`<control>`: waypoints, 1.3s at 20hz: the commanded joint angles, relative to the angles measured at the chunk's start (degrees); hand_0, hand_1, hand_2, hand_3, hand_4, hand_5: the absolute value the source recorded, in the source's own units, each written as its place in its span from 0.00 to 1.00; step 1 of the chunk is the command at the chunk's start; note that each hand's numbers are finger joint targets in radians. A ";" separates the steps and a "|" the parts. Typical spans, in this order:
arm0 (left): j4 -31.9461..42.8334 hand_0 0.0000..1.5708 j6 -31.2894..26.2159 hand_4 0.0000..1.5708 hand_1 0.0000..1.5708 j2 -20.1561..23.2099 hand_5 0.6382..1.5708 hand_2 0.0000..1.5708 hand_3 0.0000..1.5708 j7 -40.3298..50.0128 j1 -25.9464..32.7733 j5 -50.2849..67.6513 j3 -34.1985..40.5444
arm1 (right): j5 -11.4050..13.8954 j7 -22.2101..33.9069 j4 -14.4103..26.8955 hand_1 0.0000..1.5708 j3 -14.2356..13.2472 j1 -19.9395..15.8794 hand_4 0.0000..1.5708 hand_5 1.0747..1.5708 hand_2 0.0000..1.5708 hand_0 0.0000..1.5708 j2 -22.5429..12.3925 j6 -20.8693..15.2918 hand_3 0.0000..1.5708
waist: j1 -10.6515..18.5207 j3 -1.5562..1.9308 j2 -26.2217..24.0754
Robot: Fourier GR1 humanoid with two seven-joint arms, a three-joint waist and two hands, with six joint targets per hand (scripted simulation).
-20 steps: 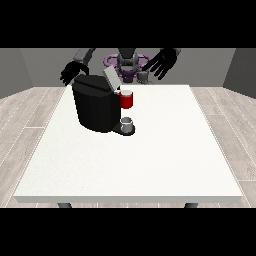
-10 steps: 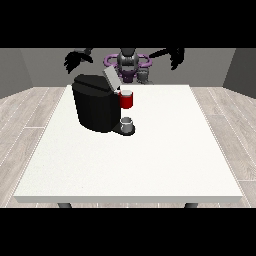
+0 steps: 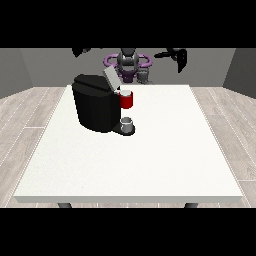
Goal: Insert the coffee pod into the coffee machine and close the lid
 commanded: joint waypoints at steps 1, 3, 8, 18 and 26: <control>-3.66 0.00 -1.08 0.04 0.00 -0.85 1.00 0.00 0.00 0.38 2.14 3.12 0.28 | 1.18 -0.98 -0.28 0.00 1.76 -1.43 0.00 1.00 0.00 0.00 0.07 1.35 0.00 | 2.06 0.03 2.00; -5.49 0.00 -1.60 0.09 0.00 -2.96 1.00 0.00 0.00 4.02 2.70 5.00 -0.14 | 0.69 0.76 0.18 0.00 0.90 -2.75 0.00 1.00 0.00 0.00 -1.40 2.44 0.00 | 3.13 0.04 1.11; -12.22 0.00 -2.86 0.06 0.00 -2.35 1.00 0.00 0.00 4.22 8.99 6.48 -2.40 | 2.80 3.34 -1.00 0.00 2.66 -5.23 0.14 1.00 0.00 0.00 -1.79 3.25 0.00 | 3.48 0.03 2.36; -26.18 0.00 -1.43 0.00 0.00 -4.31 1.00 0.00 0.00 10.13 12.45 12.17 -6.00 | 0.34 -2.38 9.11 0.00 -2.18 -10.88 0.00 1.00 0.00 0.00 -2.05 5.77 0.00 | 7.44 0.05 9.19; -32.72 0.00 -0.07 0.00 0.00 -2.02 1.00 0.00 0.00 9.97 18.28 13.90 -8.95 | 0.77 -0.83 14.01 0.00 -2.50 -19.34 0.00 1.00 0.00 0.00 -1.32 5.45 0.00 | 4.70 0.03 13.36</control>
